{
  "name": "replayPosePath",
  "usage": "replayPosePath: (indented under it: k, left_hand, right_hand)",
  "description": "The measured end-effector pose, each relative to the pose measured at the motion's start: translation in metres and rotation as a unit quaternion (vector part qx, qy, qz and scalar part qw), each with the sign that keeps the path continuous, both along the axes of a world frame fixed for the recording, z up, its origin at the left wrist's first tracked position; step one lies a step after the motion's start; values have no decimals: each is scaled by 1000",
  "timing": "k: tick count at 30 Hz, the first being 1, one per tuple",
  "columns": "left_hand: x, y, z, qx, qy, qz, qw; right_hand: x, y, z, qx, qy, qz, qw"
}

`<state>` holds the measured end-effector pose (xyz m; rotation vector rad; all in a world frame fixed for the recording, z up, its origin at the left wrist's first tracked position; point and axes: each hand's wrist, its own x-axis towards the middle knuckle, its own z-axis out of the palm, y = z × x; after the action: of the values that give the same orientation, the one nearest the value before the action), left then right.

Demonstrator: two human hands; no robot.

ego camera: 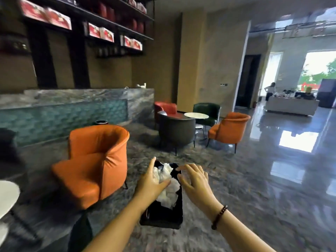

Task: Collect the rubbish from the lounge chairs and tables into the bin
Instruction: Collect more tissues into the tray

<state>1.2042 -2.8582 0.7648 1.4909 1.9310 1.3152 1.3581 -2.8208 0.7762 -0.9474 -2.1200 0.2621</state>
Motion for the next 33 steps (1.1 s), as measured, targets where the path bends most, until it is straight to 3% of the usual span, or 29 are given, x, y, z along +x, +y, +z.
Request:
replayPosePath:
  k: [11,26,33]
  left_hand:
    - [-148,170,-13,2,-14,147,989]
    - [-339,446,-163,-146,-52,266,951]
    - [-414,517,-280,-219,-59,277,934]
  right_hand:
    - [-156,226,-12,-42,-14,129,991]
    - [-389,524,-153,-141,-80,258,952]
    - [-454,630,-266,-266,-119,243,925]
